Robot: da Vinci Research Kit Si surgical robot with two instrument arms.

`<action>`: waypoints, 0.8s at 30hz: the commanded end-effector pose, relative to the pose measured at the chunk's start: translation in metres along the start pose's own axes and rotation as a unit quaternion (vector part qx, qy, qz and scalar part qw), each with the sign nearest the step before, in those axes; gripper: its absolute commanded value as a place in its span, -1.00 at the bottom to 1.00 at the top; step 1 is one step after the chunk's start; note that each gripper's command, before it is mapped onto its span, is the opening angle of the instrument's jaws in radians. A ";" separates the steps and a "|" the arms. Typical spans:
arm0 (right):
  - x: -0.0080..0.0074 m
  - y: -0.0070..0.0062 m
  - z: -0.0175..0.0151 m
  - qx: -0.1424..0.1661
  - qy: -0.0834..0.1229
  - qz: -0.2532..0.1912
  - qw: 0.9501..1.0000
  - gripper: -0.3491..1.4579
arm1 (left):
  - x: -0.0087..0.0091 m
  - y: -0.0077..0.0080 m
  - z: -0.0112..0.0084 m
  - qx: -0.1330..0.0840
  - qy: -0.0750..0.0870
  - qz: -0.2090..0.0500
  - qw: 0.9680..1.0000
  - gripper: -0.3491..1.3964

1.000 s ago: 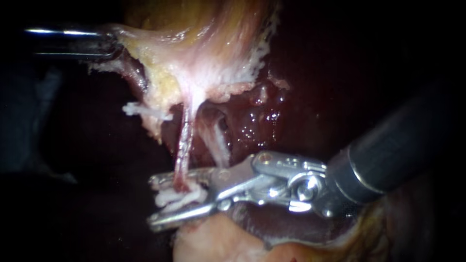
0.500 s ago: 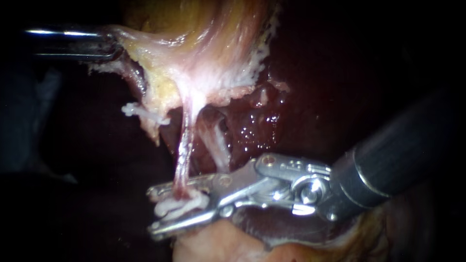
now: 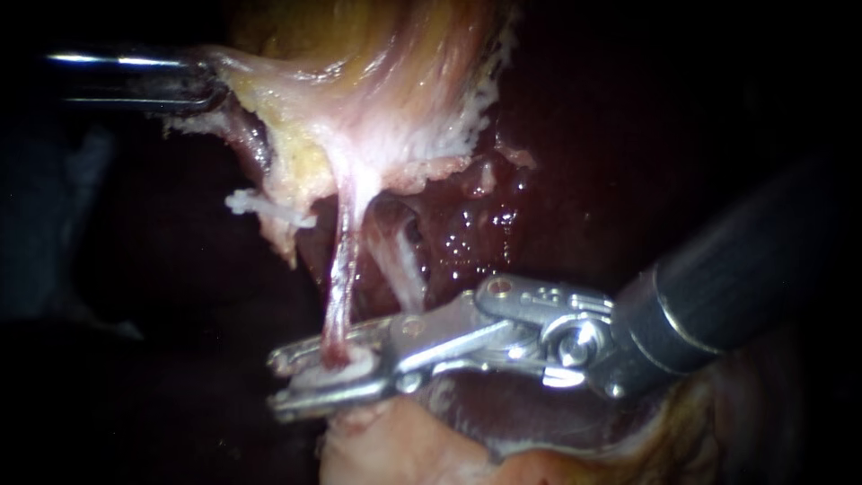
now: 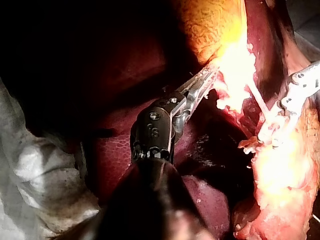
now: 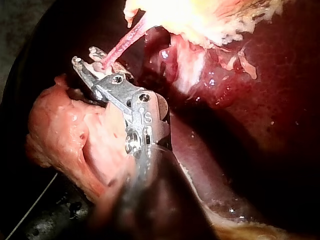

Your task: Clipping second clip right tube

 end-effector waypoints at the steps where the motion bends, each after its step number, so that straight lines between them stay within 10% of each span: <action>1: 0.0000 0.0001 -0.0001 0.000 0.000 0.000 1.000 -0.67 | 0.0000 0.0000 0.0000 0.000 0.000 0.000 1.000 -1.00; 8: -0.0001 0.0003 -0.0004 -0.003 0.001 0.006 1.000 -1.00 | 0.0000 0.0000 0.0000 0.000 0.000 0.000 1.000 -1.00; 24: -0.0008 0.0008 -0.0006 -0.016 -0.010 0.022 1.000 -1.00 | 0.0000 0.0000 -0.0001 0.000 0.000 0.000 1.000 -1.00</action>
